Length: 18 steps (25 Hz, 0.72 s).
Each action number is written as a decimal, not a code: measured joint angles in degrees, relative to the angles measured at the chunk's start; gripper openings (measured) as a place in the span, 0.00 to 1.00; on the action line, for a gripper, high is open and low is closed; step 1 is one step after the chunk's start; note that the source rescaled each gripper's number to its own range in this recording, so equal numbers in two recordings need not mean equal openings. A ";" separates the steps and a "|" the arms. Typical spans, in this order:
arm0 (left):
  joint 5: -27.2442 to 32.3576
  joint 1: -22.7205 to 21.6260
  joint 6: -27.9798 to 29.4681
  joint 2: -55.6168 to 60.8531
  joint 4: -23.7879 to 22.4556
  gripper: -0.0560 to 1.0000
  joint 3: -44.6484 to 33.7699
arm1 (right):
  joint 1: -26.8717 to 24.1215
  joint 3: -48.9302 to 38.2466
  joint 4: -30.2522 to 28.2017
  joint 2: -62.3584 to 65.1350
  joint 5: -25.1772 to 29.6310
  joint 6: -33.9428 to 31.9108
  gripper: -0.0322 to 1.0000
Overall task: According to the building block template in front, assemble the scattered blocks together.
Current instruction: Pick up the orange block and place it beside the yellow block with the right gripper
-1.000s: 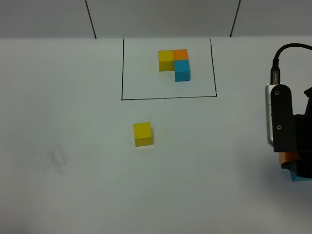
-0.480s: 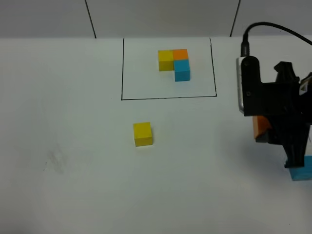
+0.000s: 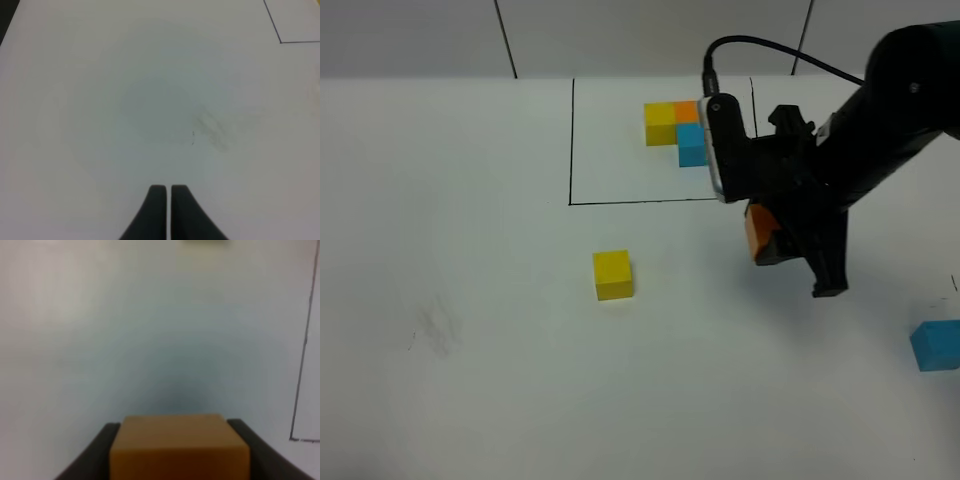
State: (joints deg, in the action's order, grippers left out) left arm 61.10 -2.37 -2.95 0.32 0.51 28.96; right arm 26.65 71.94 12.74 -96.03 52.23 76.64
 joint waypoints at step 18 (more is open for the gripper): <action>0.00 0.00 0.00 0.00 0.00 0.05 0.00 | 10.16 14.14 0.60 -18.27 -1.19 -4.41 0.52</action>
State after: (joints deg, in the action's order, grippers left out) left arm 61.10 -2.37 -2.95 0.32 0.51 28.96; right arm 36.81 86.08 13.34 -114.29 51.04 72.23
